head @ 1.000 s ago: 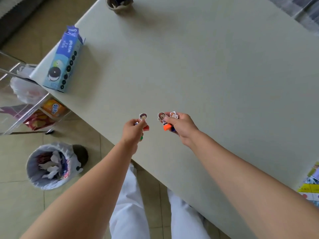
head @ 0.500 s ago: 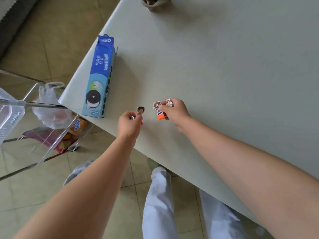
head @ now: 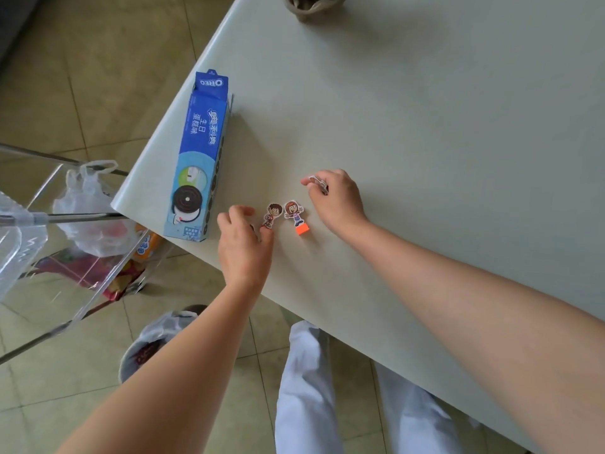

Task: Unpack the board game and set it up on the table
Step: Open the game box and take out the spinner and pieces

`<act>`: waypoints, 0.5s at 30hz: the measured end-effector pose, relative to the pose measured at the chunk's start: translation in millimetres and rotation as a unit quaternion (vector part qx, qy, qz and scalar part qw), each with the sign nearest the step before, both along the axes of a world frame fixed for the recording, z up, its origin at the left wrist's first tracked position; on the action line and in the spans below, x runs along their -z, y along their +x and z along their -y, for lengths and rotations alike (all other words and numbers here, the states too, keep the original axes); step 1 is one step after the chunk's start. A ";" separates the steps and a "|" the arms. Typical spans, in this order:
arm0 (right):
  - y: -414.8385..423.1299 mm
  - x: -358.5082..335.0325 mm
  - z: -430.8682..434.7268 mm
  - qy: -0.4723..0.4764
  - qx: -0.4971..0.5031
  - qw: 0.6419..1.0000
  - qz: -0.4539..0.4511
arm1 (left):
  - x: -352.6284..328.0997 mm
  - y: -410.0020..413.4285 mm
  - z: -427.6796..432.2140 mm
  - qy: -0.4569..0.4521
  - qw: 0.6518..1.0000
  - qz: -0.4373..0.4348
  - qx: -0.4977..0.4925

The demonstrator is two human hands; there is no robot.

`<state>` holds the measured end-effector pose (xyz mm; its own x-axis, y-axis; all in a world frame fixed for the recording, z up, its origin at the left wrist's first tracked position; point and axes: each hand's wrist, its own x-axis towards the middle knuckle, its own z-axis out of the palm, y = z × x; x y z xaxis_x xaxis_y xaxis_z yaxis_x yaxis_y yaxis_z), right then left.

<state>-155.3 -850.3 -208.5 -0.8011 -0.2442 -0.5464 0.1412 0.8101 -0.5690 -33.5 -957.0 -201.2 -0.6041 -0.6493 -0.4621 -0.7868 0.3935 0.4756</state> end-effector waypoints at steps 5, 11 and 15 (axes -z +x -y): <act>-9.1 2.6 24.3 -0.035 -0.060 0.997 0.021 | -0.5 -25.8 6.6 0.008 0.999 -0.041 0.035; 7.9 1.5 10.7 -0.081 -0.025 0.996 -0.008 | 6.7 -55.2 19.6 0.000 0.992 -0.086 0.093; 21.2 1.5 -3.8 -0.081 -0.020 0.996 -0.028 | 9.4 -54.3 22.0 -0.085 0.977 -0.056 0.188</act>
